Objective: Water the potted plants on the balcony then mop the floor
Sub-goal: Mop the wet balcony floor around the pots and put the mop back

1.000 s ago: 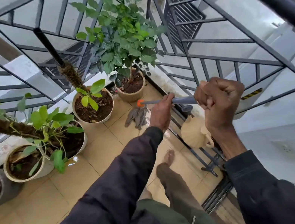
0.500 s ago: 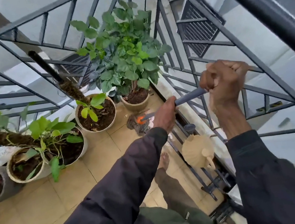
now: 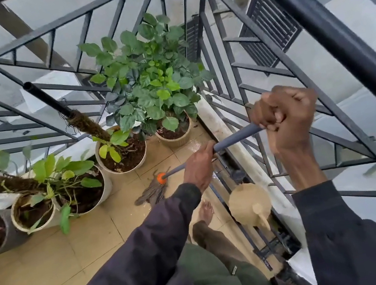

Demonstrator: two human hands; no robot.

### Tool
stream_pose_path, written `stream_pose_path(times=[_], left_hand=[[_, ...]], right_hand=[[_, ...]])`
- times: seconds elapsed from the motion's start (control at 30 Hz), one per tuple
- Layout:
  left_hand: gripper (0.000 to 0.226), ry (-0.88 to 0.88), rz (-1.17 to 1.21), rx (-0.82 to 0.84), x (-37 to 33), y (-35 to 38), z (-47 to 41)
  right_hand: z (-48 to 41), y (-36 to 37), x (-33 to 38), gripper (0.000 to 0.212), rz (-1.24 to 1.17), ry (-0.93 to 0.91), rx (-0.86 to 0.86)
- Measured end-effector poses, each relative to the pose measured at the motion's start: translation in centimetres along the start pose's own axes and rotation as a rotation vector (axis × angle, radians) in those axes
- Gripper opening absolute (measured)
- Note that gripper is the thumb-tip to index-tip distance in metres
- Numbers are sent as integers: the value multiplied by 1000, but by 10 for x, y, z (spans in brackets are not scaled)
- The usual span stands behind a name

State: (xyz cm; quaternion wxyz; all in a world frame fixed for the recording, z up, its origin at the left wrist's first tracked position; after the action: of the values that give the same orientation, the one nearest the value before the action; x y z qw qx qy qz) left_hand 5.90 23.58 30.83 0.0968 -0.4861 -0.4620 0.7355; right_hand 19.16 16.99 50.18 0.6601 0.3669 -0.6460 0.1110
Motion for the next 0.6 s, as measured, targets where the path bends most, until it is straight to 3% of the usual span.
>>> stream_pose_path(times=[0.37,0.47,0.6], left_hand=[[35,147,166,-3,-38,11,-113],[50,150,169,-18,-43,13,-141],[51,110,156,4,-31,26,-169]], right_hand=[[-47,5,12,47,137,-264,-106],[-58,-3,6,44,95,-291,-156],[-79,-11,-6,42,102,-262,-185]])
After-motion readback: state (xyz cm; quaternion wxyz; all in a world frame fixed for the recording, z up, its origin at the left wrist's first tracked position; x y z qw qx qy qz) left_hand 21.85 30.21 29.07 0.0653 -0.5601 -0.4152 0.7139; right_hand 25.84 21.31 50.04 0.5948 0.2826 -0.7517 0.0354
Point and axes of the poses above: each hand's wrist, its own z-axis away from the middle knuckle, its own y-axis out of the palm, x = y × z, the point moved 3 cm from there along -z, towards the middle knuckle, and after that the axes turned 4 degrees about -y, right-handed, at the moved point
